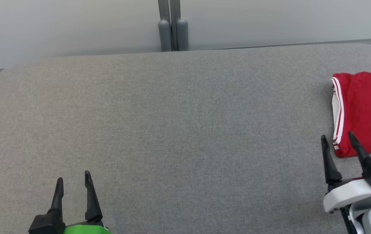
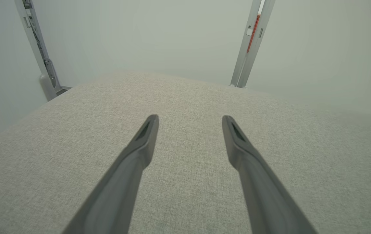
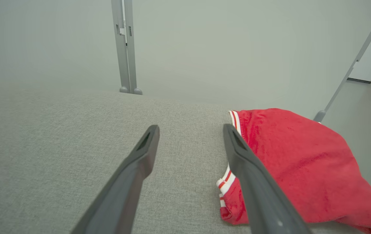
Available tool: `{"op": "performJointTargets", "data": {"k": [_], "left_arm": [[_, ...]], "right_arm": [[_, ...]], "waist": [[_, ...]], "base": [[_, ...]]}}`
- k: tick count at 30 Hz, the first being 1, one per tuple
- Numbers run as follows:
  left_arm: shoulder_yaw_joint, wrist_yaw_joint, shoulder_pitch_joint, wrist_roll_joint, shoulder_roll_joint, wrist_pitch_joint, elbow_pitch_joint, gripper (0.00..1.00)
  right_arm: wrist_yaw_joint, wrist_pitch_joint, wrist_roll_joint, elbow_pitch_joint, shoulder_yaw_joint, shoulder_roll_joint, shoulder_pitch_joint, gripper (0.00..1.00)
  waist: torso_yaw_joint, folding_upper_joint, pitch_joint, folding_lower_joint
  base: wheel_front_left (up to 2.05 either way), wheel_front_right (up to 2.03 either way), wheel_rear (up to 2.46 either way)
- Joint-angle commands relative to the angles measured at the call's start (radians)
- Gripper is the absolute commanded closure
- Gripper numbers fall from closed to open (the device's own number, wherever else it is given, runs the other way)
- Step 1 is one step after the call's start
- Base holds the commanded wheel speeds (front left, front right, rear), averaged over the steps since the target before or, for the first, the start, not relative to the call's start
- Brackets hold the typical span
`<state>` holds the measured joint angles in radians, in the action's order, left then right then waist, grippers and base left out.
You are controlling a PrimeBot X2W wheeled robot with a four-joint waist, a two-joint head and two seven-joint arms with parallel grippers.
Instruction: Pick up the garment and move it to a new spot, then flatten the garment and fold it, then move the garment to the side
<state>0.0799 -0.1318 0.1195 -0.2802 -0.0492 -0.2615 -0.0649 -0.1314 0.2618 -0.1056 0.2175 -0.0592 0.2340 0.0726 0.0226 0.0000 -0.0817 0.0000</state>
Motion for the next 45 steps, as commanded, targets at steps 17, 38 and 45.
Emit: {"op": "performJointTargets", "data": {"k": [17,38,45], "left_arm": [[-0.031,0.096,-0.002,0.001,-0.003,-0.004,-0.082,0.00],[-0.008,0.126,0.023,-0.004,0.003,0.005,-0.160,1.00],[-0.023,0.138,0.000,-0.126,0.002,0.037,-0.165,1.00]], "right_arm": [[0.002,0.003,0.087,-0.011,-0.023,-0.175,-0.166,0.00],[0.000,-0.006,0.079,0.029,-0.033,-0.193,-0.155,1.00],[0.000,-0.047,-0.061,0.039,-0.043,-0.192,-0.130,1.00]], "waist": [[0.013,0.0000,0.095,0.0000],[0.003,0.0000,0.094,0.0000],[0.001,0.0000,0.094,0.0000]], "base": [[0.00,0.00,0.00],[0.00,0.00,0.00],[0.00,0.00,0.00]]}}
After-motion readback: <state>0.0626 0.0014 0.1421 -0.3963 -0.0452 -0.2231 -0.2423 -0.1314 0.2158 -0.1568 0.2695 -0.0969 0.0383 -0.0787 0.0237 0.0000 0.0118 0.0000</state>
